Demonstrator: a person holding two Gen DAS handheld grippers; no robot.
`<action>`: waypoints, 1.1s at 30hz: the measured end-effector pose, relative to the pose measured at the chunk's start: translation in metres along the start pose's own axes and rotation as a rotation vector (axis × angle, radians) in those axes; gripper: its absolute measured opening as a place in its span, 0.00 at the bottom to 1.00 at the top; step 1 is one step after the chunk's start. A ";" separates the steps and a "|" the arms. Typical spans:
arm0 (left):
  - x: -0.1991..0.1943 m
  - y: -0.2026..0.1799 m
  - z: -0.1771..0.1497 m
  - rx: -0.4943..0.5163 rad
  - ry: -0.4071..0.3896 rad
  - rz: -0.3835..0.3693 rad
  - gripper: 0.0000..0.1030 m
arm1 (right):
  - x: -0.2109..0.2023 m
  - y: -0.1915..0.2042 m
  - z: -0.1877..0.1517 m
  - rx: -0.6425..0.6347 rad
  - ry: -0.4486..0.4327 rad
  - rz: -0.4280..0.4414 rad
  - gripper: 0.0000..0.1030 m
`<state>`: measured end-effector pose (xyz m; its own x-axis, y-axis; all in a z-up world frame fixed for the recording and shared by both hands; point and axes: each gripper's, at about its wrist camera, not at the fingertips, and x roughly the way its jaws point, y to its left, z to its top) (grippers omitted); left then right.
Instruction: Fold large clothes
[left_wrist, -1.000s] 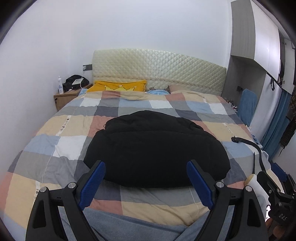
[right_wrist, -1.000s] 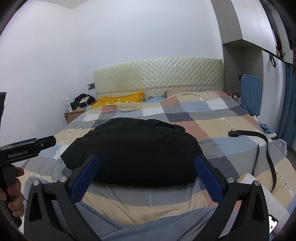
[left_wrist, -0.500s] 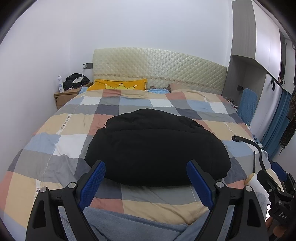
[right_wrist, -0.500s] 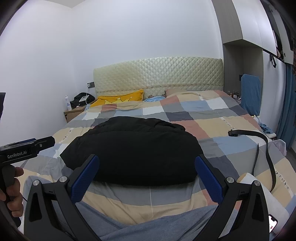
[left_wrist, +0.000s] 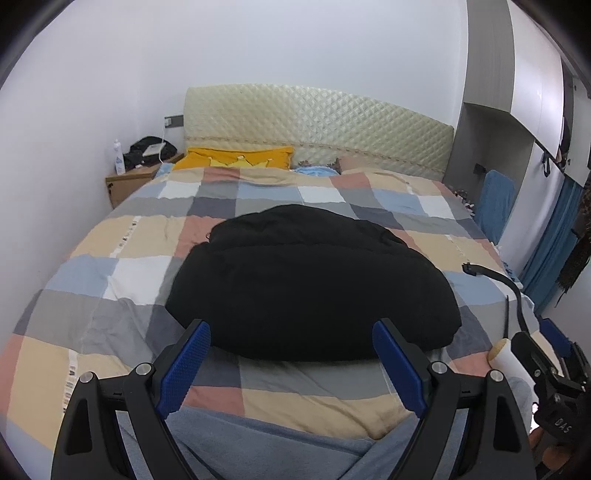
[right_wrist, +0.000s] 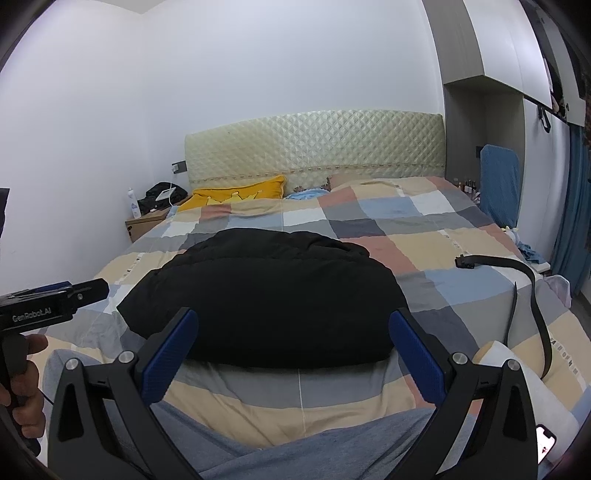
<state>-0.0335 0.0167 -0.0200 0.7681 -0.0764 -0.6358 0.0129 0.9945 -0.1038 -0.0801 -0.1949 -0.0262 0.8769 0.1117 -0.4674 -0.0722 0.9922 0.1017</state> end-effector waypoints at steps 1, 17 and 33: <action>0.000 0.000 0.000 0.002 -0.001 0.004 0.87 | 0.000 0.000 0.000 0.001 0.002 0.000 1.00; -0.005 -0.001 0.000 0.005 -0.013 0.005 0.87 | 0.004 0.003 -0.003 0.011 0.019 0.003 1.00; -0.009 0.002 -0.001 0.000 -0.017 -0.003 0.87 | 0.001 0.004 -0.001 0.007 0.010 -0.002 1.00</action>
<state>-0.0411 0.0189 -0.0156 0.7788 -0.0786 -0.6223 0.0155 0.9942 -0.1061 -0.0800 -0.1912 -0.0266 0.8724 0.1102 -0.4762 -0.0672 0.9920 0.1065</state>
